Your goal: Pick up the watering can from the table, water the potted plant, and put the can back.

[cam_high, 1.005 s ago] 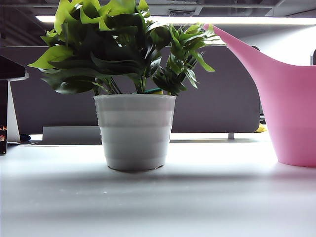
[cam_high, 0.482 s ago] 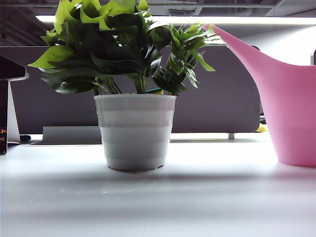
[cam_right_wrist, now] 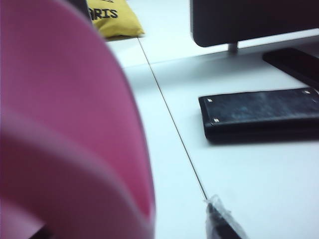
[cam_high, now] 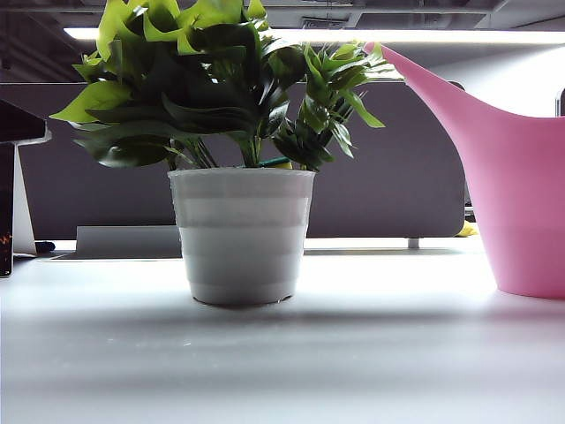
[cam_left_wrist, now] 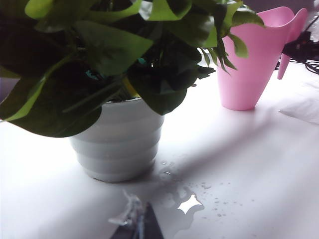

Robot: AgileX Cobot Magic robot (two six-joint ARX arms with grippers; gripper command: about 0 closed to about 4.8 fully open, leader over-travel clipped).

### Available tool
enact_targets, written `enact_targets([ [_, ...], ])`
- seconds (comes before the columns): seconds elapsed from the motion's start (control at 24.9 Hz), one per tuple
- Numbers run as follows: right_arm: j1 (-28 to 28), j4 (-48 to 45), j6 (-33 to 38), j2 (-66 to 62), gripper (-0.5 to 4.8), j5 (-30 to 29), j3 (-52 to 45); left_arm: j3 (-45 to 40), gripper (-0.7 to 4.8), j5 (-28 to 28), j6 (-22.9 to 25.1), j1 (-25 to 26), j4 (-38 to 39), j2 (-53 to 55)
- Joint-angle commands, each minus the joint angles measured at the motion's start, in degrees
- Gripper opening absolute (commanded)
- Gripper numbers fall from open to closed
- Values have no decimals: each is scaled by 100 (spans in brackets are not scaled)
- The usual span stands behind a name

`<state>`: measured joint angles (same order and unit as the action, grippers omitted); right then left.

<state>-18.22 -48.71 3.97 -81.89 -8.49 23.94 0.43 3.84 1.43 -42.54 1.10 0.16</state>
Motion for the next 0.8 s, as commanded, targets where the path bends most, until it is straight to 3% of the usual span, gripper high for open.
enact_targets([
  [0.04, 2, -343, -17, -262, 330, -83, 254, 4, -5, 0, -15, 2, -68, 7],
  [0.16, 2, -348, -50, -358, 207, -85, 426, 4, -5, 2, -15, 2, -68, 7],
  [0.28, 2, -345, -166, -356, 3, -90, 448, 4, -5, 2, -15, 2, -68, 7],
  [0.56, 2, -243, -81, -208, -6, -214, 411, 4, -5, 2, -15, 20, -68, 7],
  [0.8, -66, 529, -105, 911, -6, -160, 400, 7, -5, -20, -17, 96, -66, 7],
])
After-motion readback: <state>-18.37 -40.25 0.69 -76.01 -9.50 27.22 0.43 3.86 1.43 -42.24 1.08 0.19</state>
